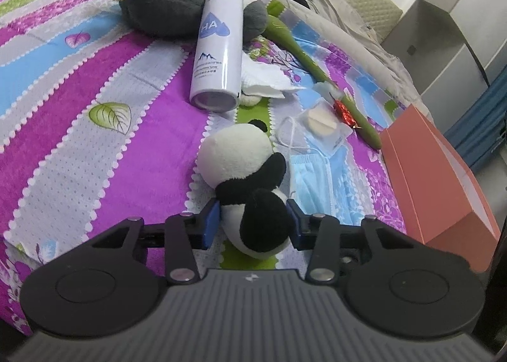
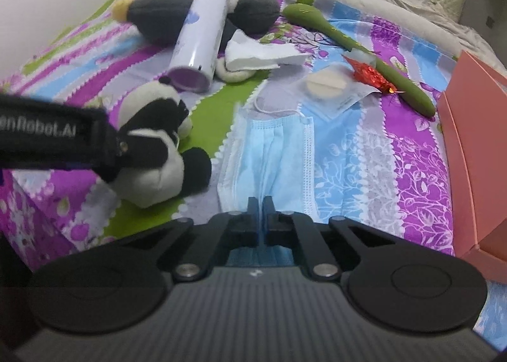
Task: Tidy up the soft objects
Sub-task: 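Grasp the panda plush with the left tool while the right tool grasps the blue face mask, then carry the panda plush with the left tool while the right tool carries the mask over the box, then open both tools to drop the panda plush and mask into the pink box, then withdraw both tools from the box toward the tissue and sponge bag, then grasp the white tissue with the left tool while the right tool reaches the sponge bag, then hold the tissue with the left tool while the right tool grasps the clear sponge bag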
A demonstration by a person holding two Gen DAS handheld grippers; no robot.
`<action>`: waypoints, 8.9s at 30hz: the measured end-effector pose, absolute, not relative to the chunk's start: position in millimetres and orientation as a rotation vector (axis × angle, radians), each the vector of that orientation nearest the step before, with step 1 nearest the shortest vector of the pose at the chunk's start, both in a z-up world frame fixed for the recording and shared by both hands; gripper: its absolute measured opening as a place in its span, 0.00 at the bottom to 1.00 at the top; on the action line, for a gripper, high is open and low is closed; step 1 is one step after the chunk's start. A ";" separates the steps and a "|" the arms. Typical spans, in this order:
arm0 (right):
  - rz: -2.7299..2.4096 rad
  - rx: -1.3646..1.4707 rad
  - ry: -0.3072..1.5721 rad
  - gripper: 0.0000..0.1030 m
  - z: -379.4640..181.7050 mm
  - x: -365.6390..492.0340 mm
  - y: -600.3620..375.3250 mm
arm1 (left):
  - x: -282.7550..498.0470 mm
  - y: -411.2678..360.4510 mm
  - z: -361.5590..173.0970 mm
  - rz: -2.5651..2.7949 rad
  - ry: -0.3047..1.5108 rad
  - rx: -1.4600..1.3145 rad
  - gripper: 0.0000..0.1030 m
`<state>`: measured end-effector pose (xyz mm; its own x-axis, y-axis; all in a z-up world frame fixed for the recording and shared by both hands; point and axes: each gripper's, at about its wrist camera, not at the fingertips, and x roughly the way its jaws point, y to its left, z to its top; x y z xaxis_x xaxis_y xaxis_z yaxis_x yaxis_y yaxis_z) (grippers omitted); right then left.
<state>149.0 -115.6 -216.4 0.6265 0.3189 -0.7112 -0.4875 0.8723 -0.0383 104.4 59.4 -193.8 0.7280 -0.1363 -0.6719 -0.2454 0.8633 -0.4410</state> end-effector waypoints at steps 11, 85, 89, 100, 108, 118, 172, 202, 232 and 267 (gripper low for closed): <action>0.414 -0.131 0.697 0.05 -174.3 149.7 -156.3 | 108.0 45.3 -170.3 0.000 0.768 -0.459 0.47; 0.008 0.084 0.972 0.53 -84.9 287.5 -477.0 | 344.0 -309.8 -46.8 -0.554 0.942 0.000 0.64; 0.009 0.106 0.923 0.54 -73.0 275.9 -476.6 | 331.2 -300.6 -30.7 -0.540 0.882 -0.012 0.64; 0.054 0.075 0.683 0.54 -33.6 216.3 -443.7 | 272.3 -249.5 11.9 -0.471 0.696 -0.017 0.64; 0.111 0.074 0.586 0.54 -21.6 173.0 -401.0 | 214.2 -191.9 20.3 -0.410 0.593 -0.069 0.64; 0.188 0.068 0.497 0.54 -31.6 121.0 -341.4 | 141.6 -129.4 11.4 -0.384 0.531 -0.090 0.64; 0.363 -0.044 0.482 0.54 -187.8 126.7 -179.6 | 111.7 27.3 -126.2 0.027 0.702 -0.162 0.64; 0.418 0.138 0.569 0.52 -238.0 283.9 -168.1 | 329.2 11.4 -172.3 0.021 0.831 0.064 0.63; 0.460 0.101 0.554 0.07 -233.7 283.6 -162.6 | 346.6 12.6 -198.0 0.114 0.917 0.242 0.07; 0.437 0.160 0.633 0.11 -217.5 171.0 -227.9 | 169.2 -13.9 -166.2 0.008 0.837 -0.090 0.06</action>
